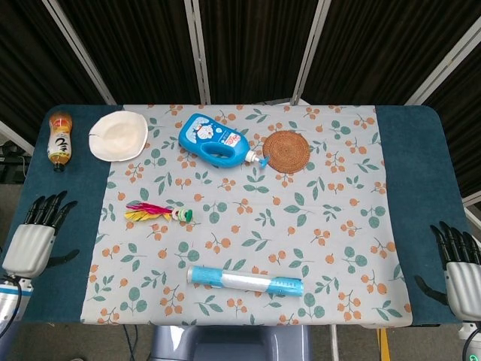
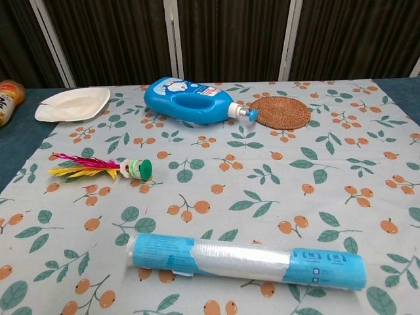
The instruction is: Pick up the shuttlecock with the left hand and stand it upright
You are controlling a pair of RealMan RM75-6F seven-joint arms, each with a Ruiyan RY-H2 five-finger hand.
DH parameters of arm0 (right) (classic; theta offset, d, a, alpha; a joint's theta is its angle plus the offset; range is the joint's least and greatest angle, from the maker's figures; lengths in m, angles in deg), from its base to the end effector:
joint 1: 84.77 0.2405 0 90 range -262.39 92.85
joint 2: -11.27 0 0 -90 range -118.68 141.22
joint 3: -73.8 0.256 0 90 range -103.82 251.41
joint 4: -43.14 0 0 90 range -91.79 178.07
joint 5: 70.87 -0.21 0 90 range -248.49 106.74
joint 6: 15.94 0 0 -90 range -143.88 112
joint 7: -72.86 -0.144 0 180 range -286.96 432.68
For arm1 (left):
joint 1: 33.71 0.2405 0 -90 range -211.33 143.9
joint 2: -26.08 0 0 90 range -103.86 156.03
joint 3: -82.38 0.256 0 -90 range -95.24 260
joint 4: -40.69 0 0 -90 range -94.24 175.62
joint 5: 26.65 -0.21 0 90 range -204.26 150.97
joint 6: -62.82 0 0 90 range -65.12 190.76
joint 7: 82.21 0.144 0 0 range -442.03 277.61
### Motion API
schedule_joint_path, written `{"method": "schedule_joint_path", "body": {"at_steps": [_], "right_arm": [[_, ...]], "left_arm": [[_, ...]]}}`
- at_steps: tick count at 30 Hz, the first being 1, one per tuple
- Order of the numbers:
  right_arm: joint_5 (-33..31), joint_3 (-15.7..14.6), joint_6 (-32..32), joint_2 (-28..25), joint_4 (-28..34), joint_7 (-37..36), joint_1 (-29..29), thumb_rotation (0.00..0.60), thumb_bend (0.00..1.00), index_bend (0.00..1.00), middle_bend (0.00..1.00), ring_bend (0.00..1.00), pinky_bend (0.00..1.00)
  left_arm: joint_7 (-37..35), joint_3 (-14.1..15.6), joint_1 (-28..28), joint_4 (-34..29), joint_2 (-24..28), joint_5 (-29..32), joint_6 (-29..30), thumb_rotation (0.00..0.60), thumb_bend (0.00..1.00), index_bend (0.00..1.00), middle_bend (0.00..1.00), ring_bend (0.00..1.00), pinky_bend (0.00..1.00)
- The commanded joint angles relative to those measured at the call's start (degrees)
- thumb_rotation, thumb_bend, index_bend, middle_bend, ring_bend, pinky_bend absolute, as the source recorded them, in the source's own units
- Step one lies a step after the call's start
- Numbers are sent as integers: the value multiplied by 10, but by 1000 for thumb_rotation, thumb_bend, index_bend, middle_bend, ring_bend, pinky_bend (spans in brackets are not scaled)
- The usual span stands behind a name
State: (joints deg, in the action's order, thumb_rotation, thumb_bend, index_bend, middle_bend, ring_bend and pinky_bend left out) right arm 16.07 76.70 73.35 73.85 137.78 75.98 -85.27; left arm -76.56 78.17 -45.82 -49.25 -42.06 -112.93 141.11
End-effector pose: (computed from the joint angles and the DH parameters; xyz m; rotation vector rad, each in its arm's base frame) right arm -0.3142 -0.1516 0.1728 1.3211 -0.8663 0.8587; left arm -0.2908 0.2239 0.1275 -1.5394 -0.8315 -0.8934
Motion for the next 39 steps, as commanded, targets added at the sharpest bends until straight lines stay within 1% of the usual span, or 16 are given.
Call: {"method": "schedule_joint_path", "body": {"at_steps": [1,5,11,19,23,27,31,39], "right_arm": [[0,0,1,0,1,1,-1,600,111,5,0,0,0],[-3,1,0,0,2,0,-1,600,110,6,0,0,0],[-7,2,-2,-1,2,-4,-1,600,110,7,0,0,0],[-10,3,-4,-2,2,-6,-1,600,111,8,0,0,0],[-13,4,-5,-2,1,-8,-1,600,110,8,0,0,0],[-16,5,-6,-3,1,-11,-1,600,110,8,0,0,0],[-16,5,-6,-4,2,-12,-2,600,111,8,0,0,0],[-13,4,-5,-4,3,-11,-2,600,110,8,0,0,0]], "left_arm": [[23,-26,-31,10,-20,38,-40,600,236,248,0,0,0],[53,-47,-64,31,-48,81,-83,600,307,302,0,0,0],[90,-69,-111,78,-104,141,-144,600,333,344,0,0,0],[150,-76,-158,142,-177,197,-188,600,352,380,0,0,0],[169,-76,-173,175,-214,218,-198,600,349,426,0,0,0],[175,-75,-184,204,-242,224,-200,600,351,458,0,0,0],[174,-75,-191,225,-261,227,-201,600,355,461,0,0,0],[162,-70,-196,243,-277,215,-193,600,370,471,0,0,0]]}}
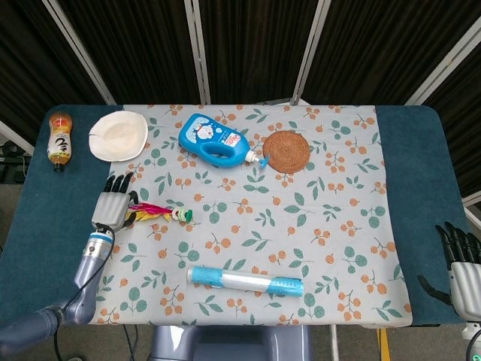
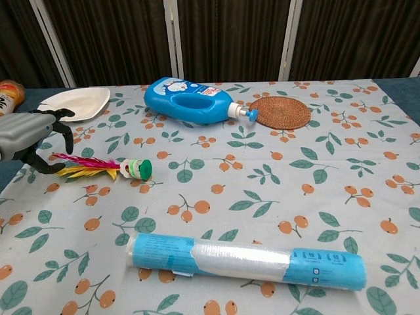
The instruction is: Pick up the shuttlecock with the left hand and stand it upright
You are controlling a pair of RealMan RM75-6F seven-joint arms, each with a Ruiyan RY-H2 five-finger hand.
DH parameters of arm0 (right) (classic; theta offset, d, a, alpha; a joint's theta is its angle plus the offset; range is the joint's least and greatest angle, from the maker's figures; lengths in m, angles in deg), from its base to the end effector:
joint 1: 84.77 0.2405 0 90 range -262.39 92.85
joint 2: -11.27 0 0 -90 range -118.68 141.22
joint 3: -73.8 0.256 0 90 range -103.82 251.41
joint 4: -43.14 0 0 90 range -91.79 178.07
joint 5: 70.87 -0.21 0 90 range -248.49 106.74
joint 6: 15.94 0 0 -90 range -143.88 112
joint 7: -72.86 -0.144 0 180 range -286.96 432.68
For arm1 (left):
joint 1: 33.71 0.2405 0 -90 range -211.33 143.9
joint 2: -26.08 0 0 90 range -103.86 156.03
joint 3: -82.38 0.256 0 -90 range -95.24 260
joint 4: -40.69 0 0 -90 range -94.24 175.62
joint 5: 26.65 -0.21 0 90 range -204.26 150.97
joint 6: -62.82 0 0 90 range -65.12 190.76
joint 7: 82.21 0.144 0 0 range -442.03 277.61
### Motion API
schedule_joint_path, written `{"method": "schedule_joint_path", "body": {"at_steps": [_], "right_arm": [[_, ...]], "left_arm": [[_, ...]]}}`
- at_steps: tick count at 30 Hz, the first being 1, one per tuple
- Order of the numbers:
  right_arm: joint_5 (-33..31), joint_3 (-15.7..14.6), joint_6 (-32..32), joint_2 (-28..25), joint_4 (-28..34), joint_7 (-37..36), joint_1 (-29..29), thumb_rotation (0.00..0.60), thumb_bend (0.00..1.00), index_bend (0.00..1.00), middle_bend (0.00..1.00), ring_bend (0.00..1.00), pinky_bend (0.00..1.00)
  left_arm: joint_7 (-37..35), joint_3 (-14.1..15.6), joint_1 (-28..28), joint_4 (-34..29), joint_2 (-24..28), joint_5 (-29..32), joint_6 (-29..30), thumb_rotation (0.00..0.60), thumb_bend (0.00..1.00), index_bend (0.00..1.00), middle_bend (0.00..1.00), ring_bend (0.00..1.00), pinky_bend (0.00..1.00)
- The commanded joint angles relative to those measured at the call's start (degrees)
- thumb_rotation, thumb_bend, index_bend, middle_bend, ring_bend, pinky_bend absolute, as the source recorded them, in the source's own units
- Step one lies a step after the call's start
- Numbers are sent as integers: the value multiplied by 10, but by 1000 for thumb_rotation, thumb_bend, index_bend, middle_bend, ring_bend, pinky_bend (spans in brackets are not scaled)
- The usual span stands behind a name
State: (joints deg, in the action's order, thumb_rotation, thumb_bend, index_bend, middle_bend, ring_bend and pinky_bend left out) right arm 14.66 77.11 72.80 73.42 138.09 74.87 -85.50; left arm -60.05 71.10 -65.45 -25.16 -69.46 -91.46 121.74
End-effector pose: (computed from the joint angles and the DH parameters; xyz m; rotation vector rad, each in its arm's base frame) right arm -0.3176 -0.1516 0.1757 1.2942 -0.8921 0.8551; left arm -0.2563 0.3420 -0.0106 -1.6194 -0.8776 -0.6862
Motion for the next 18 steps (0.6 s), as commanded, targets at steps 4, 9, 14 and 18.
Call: {"method": "schedule_joint_path", "body": {"at_steps": [4,9,14,18], "right_arm": [[2,0,2,0,0,0,-1,600,111,8,0,0,0],[1,0,1,0,0,-1,-1,600,110,8,0,0,0],[0,0,0,0,0,-1,-1,600,110,8,0,0,0],[1,0,1,0,0,-1,-1,600,110,8,0,0,0]], "left_arm": [[-4,8,1,15,-13,-2,3,600,375,484,0,0,0],[-7,5,-1,26,-21,1,5,600,409,501,0,0,0],[-10,0,-5,28,-23,2,7,600,456,511,0,0,0],[-10,2,-5,26,-22,0,9,600,460,512,0,0,0]]}}
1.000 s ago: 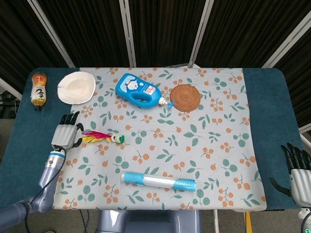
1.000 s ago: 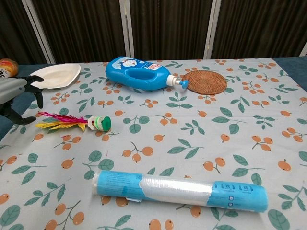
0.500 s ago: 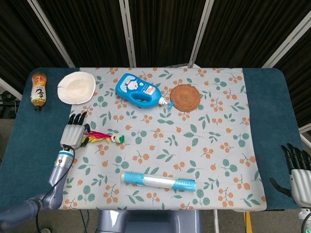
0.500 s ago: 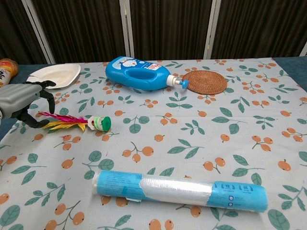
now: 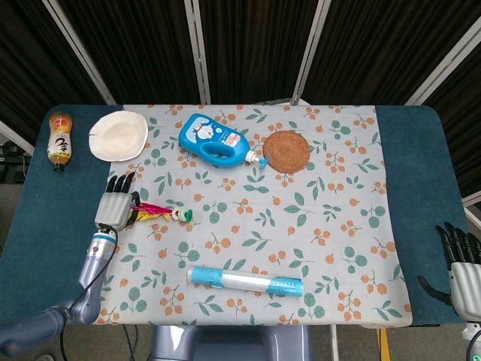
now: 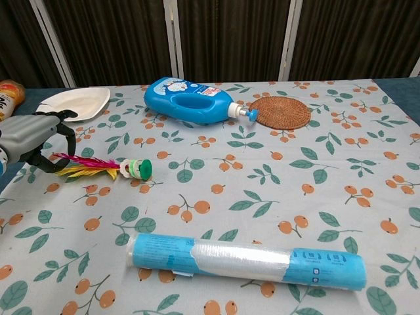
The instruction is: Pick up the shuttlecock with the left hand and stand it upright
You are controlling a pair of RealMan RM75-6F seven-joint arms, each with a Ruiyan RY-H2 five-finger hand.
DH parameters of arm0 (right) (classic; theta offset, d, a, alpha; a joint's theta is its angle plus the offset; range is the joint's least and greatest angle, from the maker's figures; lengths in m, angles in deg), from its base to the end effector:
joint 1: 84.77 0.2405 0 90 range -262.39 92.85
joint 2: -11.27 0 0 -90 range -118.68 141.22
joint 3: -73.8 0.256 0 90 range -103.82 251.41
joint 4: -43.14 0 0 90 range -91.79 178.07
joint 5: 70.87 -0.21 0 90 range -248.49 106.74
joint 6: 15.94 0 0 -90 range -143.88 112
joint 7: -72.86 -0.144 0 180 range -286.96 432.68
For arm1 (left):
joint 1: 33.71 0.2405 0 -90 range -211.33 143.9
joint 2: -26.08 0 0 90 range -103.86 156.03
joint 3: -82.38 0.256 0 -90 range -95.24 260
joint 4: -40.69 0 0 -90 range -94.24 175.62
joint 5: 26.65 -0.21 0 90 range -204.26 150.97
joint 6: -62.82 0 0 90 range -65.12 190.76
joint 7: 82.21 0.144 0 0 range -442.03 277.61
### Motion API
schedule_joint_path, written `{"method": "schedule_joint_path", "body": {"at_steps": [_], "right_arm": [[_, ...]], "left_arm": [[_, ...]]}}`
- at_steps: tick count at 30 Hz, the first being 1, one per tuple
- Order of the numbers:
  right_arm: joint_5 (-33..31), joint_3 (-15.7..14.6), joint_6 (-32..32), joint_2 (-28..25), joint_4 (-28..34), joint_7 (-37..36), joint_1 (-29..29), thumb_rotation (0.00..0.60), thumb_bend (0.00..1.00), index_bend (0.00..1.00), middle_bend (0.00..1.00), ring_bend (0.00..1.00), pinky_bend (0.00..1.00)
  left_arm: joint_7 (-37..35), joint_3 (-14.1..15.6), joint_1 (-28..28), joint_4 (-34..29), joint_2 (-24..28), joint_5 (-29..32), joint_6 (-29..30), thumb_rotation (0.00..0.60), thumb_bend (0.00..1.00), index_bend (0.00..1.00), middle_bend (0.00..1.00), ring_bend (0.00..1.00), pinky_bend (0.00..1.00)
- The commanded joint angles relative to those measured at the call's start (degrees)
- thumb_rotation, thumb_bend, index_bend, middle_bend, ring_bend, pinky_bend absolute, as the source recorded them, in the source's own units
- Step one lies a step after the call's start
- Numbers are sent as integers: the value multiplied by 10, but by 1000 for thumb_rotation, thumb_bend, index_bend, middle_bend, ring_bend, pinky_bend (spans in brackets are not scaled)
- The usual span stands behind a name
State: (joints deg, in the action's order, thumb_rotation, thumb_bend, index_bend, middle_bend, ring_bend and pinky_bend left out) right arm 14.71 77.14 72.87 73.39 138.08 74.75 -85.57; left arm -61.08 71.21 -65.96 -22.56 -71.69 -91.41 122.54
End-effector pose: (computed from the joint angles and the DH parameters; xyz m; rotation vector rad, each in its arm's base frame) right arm -0.3176 -0.1513 0.1761 1.2928 -0.8921 0.8567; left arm -0.2551 0.3438 -0.0182 -1.6031 -0.8804 -0.7005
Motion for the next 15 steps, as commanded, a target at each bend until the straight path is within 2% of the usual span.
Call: {"method": "schedule_joint_path", "body": {"at_steps": [1,15], "right_arm": [[0,0,1,0,0,0,0,600,111,8,0,0,0],[0,0,-1,0,0,2,0,600,111,8,0,0,0]], "left_arm": [[0,1,0,0,0,0,1,600,460,512,0,0,0],[3,1,-1,7,0,5,0,600,459,513,0,0,0]]}}
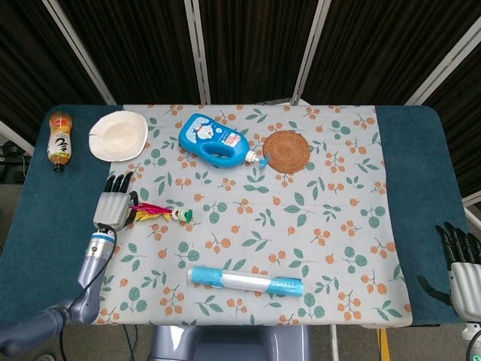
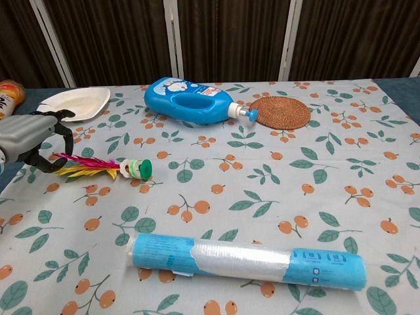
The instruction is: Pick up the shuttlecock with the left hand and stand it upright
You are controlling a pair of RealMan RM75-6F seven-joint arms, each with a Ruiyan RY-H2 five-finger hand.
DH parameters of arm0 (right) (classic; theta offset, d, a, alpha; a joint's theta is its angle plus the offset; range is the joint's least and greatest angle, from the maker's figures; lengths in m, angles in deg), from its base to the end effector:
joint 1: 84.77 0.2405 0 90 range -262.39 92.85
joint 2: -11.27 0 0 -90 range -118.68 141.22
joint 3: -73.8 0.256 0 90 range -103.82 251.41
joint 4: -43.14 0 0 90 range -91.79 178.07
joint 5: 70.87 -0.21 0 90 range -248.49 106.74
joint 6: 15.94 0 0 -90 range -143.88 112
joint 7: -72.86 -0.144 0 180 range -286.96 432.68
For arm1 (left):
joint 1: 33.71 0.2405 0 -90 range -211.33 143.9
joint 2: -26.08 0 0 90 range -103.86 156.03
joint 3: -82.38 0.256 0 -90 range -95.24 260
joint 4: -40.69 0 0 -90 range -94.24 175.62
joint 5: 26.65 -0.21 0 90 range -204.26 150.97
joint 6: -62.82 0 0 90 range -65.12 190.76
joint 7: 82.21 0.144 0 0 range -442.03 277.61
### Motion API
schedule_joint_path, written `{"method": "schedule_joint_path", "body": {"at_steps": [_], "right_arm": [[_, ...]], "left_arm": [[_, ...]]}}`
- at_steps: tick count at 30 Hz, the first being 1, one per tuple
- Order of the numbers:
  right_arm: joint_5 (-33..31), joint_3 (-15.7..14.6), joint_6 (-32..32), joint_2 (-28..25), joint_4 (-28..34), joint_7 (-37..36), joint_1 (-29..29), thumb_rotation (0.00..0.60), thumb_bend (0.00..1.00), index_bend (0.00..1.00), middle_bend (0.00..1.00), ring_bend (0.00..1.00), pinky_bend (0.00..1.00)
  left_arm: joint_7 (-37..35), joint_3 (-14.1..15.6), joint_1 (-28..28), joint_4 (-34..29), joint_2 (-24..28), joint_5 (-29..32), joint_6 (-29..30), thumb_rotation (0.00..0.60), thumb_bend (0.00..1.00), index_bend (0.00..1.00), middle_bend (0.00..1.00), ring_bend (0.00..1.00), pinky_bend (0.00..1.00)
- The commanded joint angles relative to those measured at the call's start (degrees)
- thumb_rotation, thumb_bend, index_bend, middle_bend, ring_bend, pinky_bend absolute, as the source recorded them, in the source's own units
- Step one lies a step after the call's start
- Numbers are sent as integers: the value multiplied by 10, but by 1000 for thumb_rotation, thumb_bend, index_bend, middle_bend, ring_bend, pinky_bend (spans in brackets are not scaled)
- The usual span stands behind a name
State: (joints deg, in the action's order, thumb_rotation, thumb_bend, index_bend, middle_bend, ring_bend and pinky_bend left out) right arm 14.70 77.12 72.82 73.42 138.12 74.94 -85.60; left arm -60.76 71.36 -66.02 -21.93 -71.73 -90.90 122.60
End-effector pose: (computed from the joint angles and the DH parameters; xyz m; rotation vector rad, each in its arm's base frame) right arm -0.3176 -0.1511 0.1757 1.2939 -0.8920 0.8538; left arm -0.2584 0.3447 -0.0170 -1.5968 -0.8743 -0.6862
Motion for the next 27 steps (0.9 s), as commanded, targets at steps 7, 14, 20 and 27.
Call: {"method": "schedule_joint_path", "body": {"at_steps": [7,14,20,27], "right_arm": [[-1,0,0,0,0,2,0,600,112,8,0,0,0],[-2,0,-1,0,0,3,0,600,117,8,0,0,0],[-3,1,-2,0,1,4,0,600,117,8,0,0,0],[-5,1,-4,0,2,5,1,600,118,8,0,0,0]], "left_arm": [[2,-1,-1,5,-2,4,0,600,458,528,0,0,0],[0,-2,0,10,-5,9,-1,600,466,585,0,0,0],[-4,-1,2,7,-1,7,1,600,470,604,0,0,0],[-9,-4,1,-31,27,-12,18,600,493,607,0,0,0]]}}
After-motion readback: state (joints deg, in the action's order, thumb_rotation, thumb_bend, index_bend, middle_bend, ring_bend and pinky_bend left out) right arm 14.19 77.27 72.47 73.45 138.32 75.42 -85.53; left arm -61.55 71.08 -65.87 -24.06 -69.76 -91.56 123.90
